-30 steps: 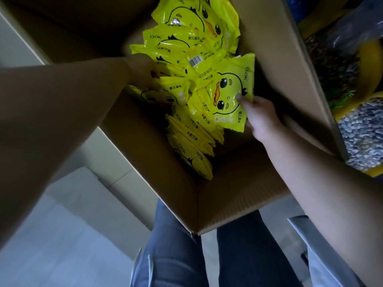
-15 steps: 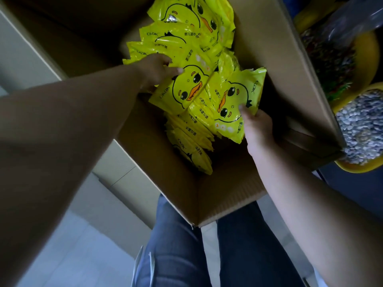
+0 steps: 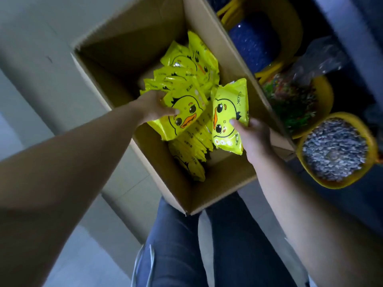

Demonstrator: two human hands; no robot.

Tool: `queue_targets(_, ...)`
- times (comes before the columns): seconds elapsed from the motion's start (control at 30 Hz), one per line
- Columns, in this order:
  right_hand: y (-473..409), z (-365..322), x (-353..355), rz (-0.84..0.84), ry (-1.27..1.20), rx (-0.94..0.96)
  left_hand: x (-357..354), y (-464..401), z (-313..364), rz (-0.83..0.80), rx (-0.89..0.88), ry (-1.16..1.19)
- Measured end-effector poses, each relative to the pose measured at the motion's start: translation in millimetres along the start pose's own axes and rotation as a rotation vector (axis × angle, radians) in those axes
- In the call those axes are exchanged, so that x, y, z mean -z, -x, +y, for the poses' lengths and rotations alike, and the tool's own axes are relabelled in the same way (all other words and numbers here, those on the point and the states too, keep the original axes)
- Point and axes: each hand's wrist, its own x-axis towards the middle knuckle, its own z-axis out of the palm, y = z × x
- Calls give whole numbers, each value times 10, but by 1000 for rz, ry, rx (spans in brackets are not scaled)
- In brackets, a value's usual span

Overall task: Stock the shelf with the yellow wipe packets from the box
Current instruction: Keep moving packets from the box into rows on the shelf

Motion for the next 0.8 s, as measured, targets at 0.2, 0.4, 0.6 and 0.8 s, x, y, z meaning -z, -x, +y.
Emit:
queue_targets(0.2, 765, -732, 629, -2, -73, 165, 615, 1058, 475, 84, -154, -119)
queue_targets(0.4, 1598, -1137, 1118, 28, -191, 234, 1018, 2051, 873, 170, -370, -224)
queue_targets(0.6, 2304, -1558, 1782, 152, -139, 361, 1449, 2843, 1404, 200, -624, -434)
queue_targets(0.8, 3124, -2070, 2611, 294, -101, 491, 1738, 3471, 2071, 269, -822, -589)
